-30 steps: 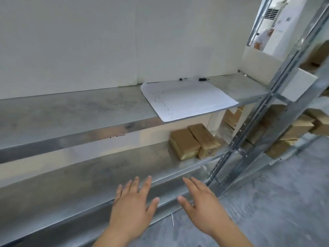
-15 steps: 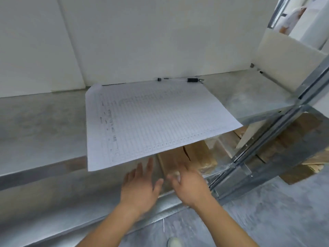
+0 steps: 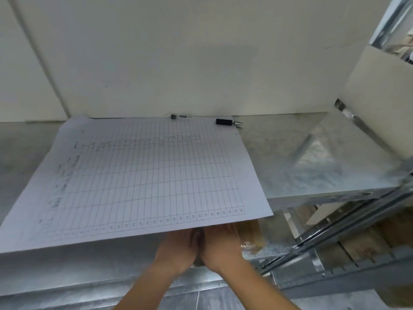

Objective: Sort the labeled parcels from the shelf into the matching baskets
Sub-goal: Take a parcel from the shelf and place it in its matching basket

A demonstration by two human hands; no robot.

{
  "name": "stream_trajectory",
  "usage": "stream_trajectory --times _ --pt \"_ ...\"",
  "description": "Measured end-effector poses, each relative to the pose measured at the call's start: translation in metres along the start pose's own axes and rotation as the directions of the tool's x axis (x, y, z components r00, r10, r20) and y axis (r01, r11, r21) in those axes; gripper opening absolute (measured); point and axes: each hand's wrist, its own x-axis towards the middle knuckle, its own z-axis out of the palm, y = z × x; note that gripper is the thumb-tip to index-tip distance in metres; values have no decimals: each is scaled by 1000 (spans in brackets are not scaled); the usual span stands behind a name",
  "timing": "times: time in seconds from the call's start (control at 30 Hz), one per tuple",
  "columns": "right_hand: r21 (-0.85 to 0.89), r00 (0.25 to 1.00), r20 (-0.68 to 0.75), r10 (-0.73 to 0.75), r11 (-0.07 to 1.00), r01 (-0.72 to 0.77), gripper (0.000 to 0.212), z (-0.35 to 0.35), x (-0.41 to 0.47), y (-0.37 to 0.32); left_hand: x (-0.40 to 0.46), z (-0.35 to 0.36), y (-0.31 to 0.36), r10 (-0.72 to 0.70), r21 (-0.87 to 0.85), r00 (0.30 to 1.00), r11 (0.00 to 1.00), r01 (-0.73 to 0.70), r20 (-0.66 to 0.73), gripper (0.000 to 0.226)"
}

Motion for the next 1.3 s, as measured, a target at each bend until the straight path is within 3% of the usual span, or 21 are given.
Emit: stream_trajectory --times 0.17,0.23,0.3,0.5,0.63,0.83,1.03,1.17,1.3 --pt "201 997 -30 -69 977 74 18 15 -9 -17 -14 -4 -5 -77 3 989 997 78 -123 9" --pt "198 993 -36 -111 973 116 22 21 -14 -27 -28 -5 -17 -142 -20 976 990 140 -164 39" --pt "183 989 -19 -147 972 148 50 26 -22 -39 -46 -10 -31 -218 -40 955 976 215 -201 64" --pt "264 985 86 -150 957 122 75 16 -68 -115 -121 -56 -73 -355 -178 903 931 319 -241 96" --pt "258 940 200 -278 940 223 82 18 -108 -188 -192 -96 -110 -473 -251 847 874 416 -243 108" --pt "159 826 308 -472 881 445 80 45 -167 -315 -313 -146 -191 -631 -325 676 776 541 -382 96" --pt "122 673 366 -643 750 650 56 82 -226 -419 -424 -184 -246 -675 -367 511 728 579 -532 30" --pt "185 574 331 -749 648 739 36 95 -255 -464 -476 -195 -269 -699 -432 393 693 577 -598 35" --pt "252 494 253 -832 550 796 29 103 -272 -502 -506 -208 -286 -741 -488 244 616 619 -625 40"
